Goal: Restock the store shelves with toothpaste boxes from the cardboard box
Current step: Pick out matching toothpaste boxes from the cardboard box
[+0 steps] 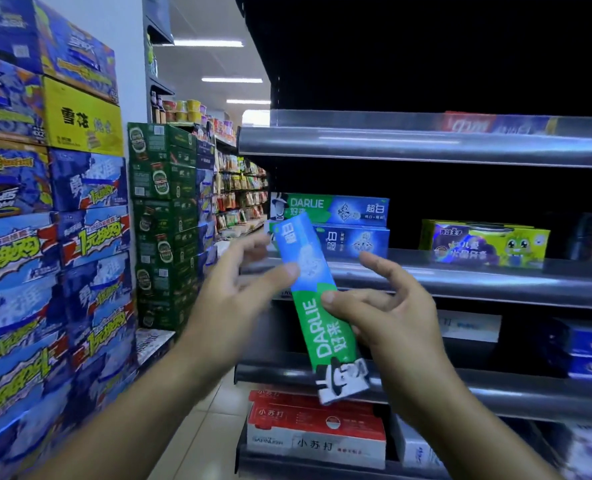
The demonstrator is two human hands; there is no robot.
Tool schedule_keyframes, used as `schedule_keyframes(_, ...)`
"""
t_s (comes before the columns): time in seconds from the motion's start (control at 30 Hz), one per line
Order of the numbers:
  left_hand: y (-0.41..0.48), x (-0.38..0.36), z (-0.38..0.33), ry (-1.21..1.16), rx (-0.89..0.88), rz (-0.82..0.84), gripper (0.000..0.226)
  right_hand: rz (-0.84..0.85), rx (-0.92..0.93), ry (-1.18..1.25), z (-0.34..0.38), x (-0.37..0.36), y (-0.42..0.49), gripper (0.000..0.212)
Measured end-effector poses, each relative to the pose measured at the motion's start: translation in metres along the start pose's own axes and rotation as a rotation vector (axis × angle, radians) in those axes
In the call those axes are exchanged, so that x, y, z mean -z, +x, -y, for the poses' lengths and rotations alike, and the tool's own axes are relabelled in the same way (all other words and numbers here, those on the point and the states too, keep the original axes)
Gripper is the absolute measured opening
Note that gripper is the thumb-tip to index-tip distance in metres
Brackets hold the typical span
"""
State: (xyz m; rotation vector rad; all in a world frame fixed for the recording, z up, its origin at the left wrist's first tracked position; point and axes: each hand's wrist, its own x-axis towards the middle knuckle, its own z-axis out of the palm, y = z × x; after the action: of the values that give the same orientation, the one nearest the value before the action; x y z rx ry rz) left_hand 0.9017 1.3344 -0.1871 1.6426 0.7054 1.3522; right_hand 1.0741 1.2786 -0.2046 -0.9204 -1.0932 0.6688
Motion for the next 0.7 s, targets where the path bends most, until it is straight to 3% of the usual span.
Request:
schedule_keyframes(0.17,-0.027,-0.008,0.029,-0.141,0.248,0.300,0.049,-0.093,0.029,0.201,-0.004,-0.003,-0.005,0.079)
schedule_keyframes(0.3,-0.018,-0.006,0.037,-0.223,0.238,0.231,0.063,-0.143,0.064,0.327,0.002,-0.002,-0.002,0.080)
schedule_keyframes(0.4,-0.002,0.005,0.029,-0.257,0.156,0.151,0.075,-0.206,0.163,0.287,0.015,0.008,0.006,0.065)
schedule_keyframes(0.53,0.031,0.016,0.006,-0.305,0.010,0.063,0.064,-0.341,0.230,0.255,0.032,0.033,0.025,0.056)
schedule_keyframes(0.7,0.075,0.019,-0.018,-0.181,-0.104,-0.050,0.058,-0.307,0.312,0.016,0.040,0.037,0.054,0.019)
